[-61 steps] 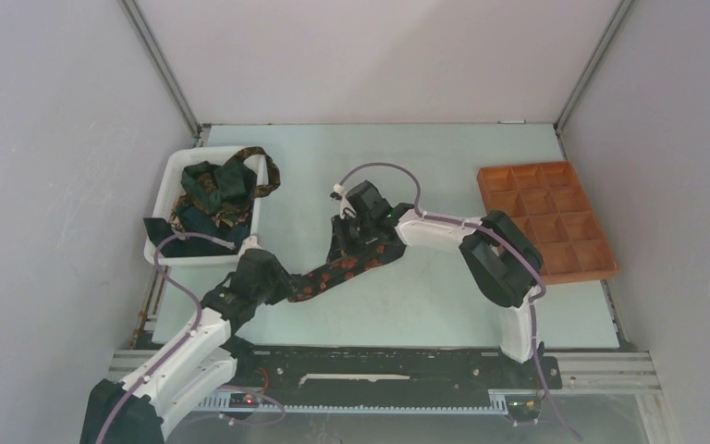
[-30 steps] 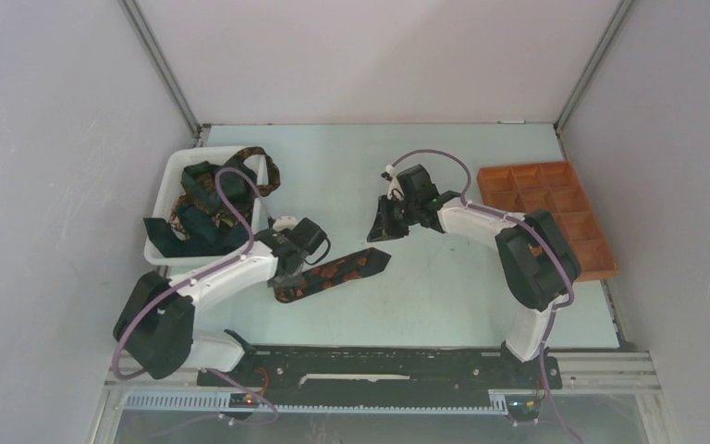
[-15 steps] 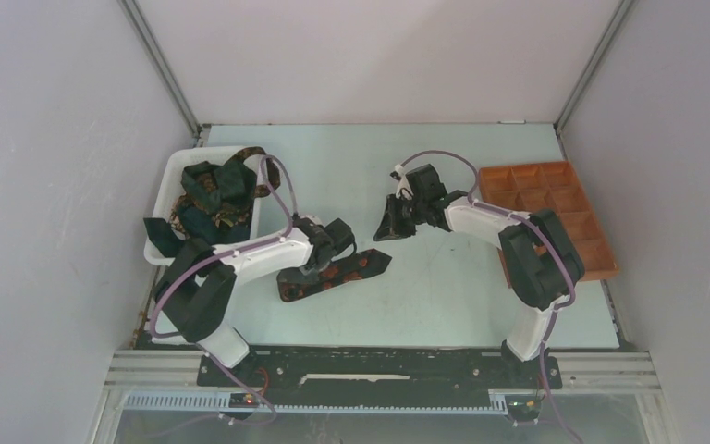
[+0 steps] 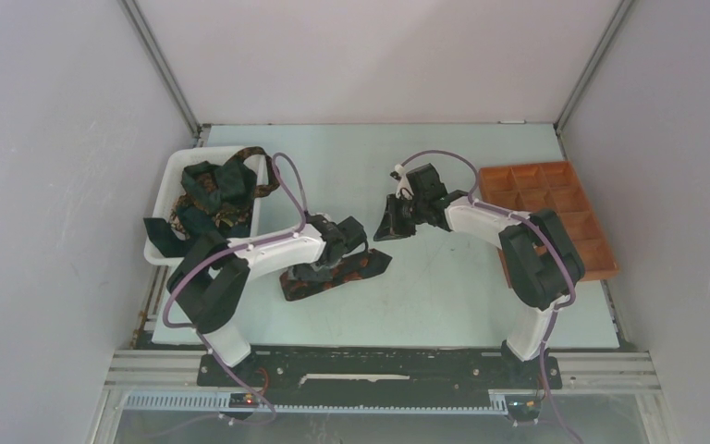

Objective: Roll the ties
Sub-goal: Roll the tie at the center of the board.

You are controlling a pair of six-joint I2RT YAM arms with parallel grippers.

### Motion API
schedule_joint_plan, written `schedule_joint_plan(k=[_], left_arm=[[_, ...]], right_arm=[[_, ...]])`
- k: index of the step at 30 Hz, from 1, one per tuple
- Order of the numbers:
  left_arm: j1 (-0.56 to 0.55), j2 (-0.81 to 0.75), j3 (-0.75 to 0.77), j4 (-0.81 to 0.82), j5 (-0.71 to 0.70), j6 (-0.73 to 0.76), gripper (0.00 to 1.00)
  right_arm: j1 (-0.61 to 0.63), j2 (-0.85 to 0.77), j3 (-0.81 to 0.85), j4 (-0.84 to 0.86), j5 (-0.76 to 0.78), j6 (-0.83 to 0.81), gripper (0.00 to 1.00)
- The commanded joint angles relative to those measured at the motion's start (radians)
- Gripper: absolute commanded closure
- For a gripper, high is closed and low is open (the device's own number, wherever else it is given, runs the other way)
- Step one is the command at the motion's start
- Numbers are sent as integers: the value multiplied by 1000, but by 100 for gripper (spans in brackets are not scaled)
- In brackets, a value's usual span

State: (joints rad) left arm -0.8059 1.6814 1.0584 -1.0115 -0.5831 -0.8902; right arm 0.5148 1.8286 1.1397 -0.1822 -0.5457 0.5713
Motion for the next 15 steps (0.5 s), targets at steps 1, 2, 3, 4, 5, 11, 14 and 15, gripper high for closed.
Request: schedule_joint_plan(k=[1,2,3,4,5,11,14,15], left_arm=[[-6,-56,-5,97,72,-25,40],[-6,-71,-17,126,94,-20,40],[-5,-85,-32,157,111,-18,40],[-5,-100,-47,181,129,-18,40],[-6,-115,-59,206,142,-20,40],[5,-173,-120,304,194,-39,39],[16,-197,-152,342,210,-47,39],[20,-210,-161,350,210,-49,40]], right_arm=[[-5,-48,-3,24,-7,-10,93],[-5,-48,-3,24,-7,-10,94],[-5,-48,-3,23,-7,-10,94],[-5,-47,-3,24,-7,-10,94],[-4,-47,-3,22,-5,-10,94],[-4,-43,-4,22,-3,-11,94],[-4,-46,-8,24,-1,-10,94],[-3,-46,-8,23,1,-10,94]])
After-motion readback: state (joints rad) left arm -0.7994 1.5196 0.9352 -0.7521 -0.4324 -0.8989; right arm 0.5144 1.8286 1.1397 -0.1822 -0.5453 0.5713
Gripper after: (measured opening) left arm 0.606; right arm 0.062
